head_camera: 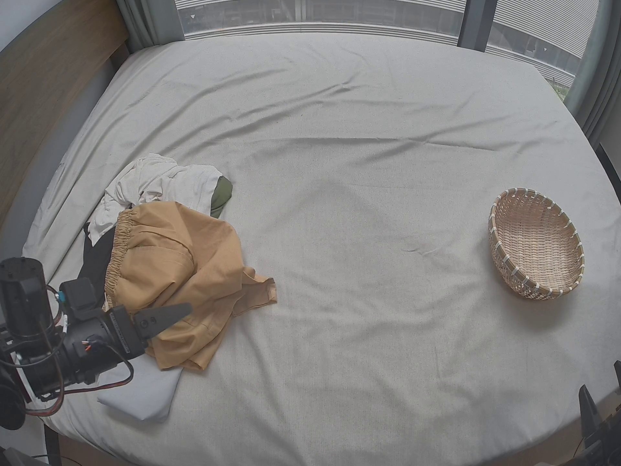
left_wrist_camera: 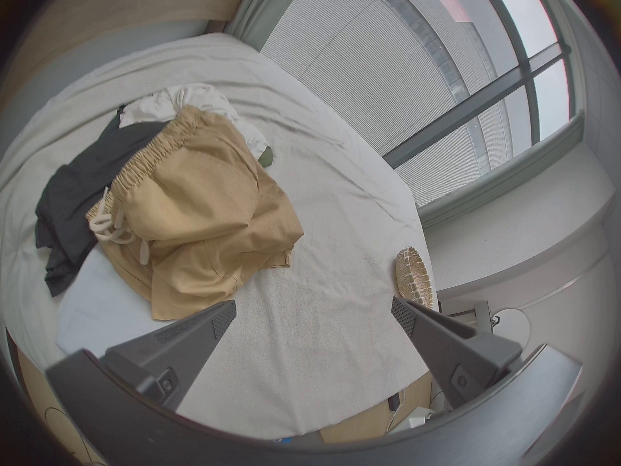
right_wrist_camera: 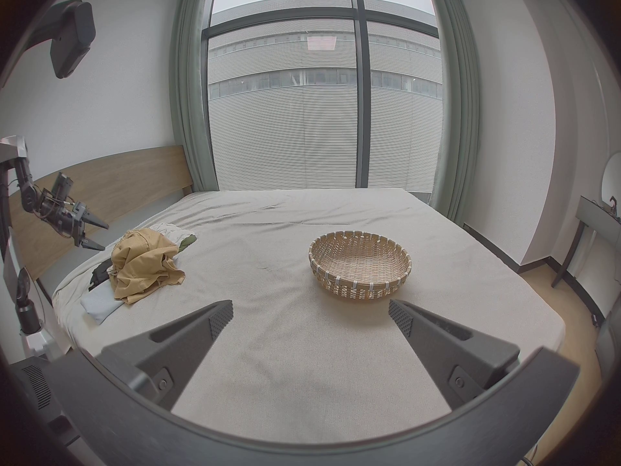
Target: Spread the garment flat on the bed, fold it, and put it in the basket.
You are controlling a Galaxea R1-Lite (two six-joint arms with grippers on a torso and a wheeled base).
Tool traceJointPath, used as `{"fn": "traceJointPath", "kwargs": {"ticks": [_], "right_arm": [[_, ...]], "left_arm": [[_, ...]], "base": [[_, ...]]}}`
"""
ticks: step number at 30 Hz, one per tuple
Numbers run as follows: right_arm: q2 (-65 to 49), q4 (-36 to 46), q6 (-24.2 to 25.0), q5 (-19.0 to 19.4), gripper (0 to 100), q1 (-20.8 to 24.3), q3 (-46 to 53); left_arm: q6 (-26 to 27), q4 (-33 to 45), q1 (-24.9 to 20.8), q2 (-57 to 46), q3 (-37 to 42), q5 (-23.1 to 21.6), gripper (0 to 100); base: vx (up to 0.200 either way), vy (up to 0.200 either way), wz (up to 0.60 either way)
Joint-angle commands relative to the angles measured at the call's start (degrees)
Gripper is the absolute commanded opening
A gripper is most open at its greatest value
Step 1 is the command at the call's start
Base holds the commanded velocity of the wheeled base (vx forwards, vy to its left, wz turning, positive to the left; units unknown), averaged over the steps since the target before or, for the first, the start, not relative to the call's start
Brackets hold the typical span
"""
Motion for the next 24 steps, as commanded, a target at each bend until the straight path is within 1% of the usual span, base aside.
{"fn": "traceJointPath", "kwargs": {"ticks": [1, 5, 7, 14, 19, 24], "right_arm": [[-0.9, 0.0, 0.0, 0.0, 100, 0.0, 1.0], [-0.9, 0.0, 0.0, 0.0, 100, 0.0, 1.0], [-0.9, 0.0, 0.1, 0.0, 100, 0.0, 1.0], [-0.9, 0.0, 0.1, 0.0, 100, 0.0, 1.0], [-0.9, 0.0, 0.1, 0.0, 100, 0.0, 1.0], [-0.9, 0.0, 0.1, 0.0, 100, 0.0, 1.0]], "left_arm": [[-1.1, -5.0, 1.5, 10.7, 2.3, -0.6, 100], [-1.1, -10.5, 3.1, 16.5, 4.0, -1.2, 100], [-1.1, -15.1, 4.1, 20.7, 5.4, -1.3, 100], [-1.1, -27.1, 4.0, 30.5, 10.0, -1.4, 100], [-1.1, -38.0, 4.1, 39.5, 13.3, -1.4, 100], [-1.1, -50.8, 4.0, 48.2, 17.5, -1.2, 100]], "base": [[0.0, 0.0, 0.0], [0.0, 0.0, 0.0], [0.0, 0.0, 0.0], [0.0, 0.0, 0.0], [0.0, 0.0, 0.0], [0.0, 0.0, 0.0]]}}
